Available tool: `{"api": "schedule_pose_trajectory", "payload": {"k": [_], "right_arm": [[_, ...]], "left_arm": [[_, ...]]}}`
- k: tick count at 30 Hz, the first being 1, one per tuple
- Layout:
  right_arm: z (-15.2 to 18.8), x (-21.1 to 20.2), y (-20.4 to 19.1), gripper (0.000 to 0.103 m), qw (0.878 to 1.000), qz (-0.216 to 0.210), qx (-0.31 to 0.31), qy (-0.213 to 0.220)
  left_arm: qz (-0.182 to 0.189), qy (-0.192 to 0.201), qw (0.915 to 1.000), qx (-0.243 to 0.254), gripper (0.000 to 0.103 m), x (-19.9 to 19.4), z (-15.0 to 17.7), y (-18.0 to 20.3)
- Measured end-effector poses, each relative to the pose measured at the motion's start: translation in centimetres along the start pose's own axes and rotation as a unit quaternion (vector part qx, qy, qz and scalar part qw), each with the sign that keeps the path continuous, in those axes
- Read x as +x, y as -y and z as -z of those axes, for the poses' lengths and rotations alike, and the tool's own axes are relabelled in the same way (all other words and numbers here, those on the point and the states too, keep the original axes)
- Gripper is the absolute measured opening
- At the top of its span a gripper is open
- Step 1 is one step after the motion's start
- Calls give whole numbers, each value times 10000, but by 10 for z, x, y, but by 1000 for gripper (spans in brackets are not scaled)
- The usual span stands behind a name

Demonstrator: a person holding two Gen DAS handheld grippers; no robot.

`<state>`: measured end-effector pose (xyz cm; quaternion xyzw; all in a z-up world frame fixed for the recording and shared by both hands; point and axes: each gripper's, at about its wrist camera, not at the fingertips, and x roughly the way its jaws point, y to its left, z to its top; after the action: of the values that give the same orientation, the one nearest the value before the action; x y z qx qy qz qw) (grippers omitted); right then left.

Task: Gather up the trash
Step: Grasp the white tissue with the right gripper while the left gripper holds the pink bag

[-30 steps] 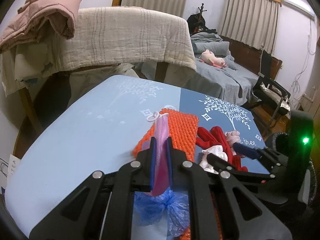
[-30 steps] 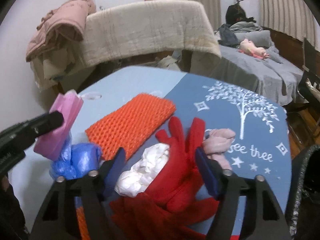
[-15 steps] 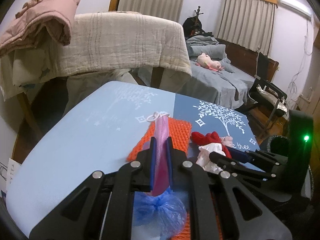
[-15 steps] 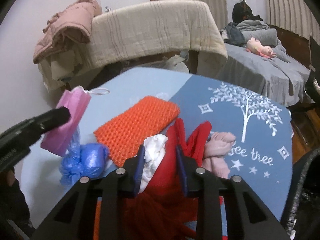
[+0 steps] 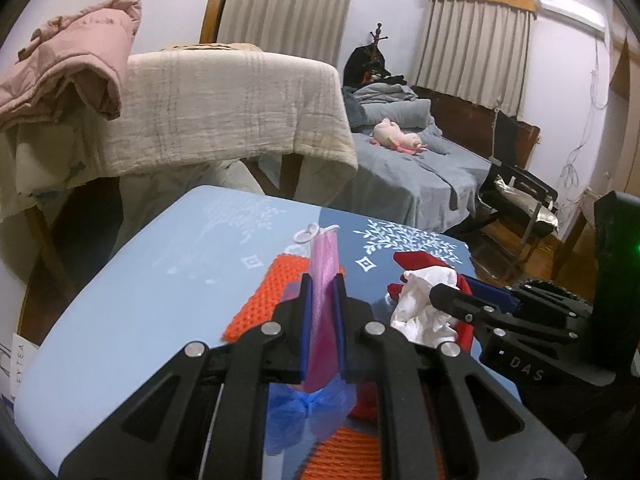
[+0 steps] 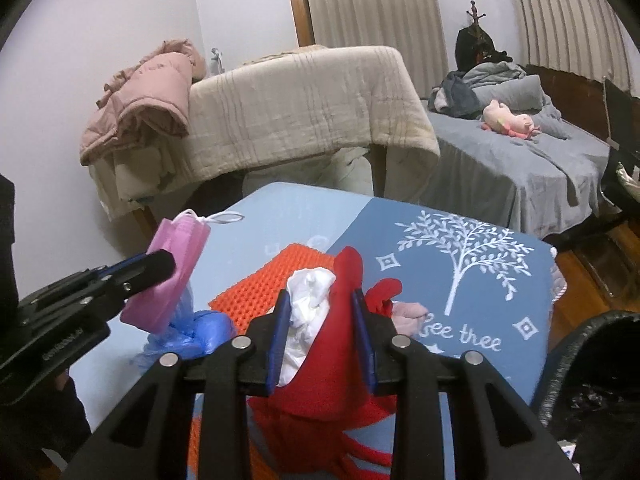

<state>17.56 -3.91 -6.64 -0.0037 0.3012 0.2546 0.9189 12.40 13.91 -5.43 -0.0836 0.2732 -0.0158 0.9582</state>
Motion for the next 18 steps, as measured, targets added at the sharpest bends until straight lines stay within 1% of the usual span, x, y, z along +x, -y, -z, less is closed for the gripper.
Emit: {"api": "schedule_pose_trajectory", "payload": {"k": [5, 12, 16, 18], "right_arm": [[8, -5, 13, 31, 9999, 124, 59, -57], [30, 5, 36, 31, 9986, 351, 203, -327], [39, 10, 46, 37, 9975, 476, 250, -455], [41, 9, 51, 49, 9970, 569, 275, -450]], "left_arm": [[115, -119, 9999, 37, 9, 5, 7, 9], [237, -329, 9991, 131, 9, 20, 20, 25], [268, -425, 9986, 184, 9, 28, 25, 30], [269, -454, 9984, 178, 9, 31, 27, 30]]}}
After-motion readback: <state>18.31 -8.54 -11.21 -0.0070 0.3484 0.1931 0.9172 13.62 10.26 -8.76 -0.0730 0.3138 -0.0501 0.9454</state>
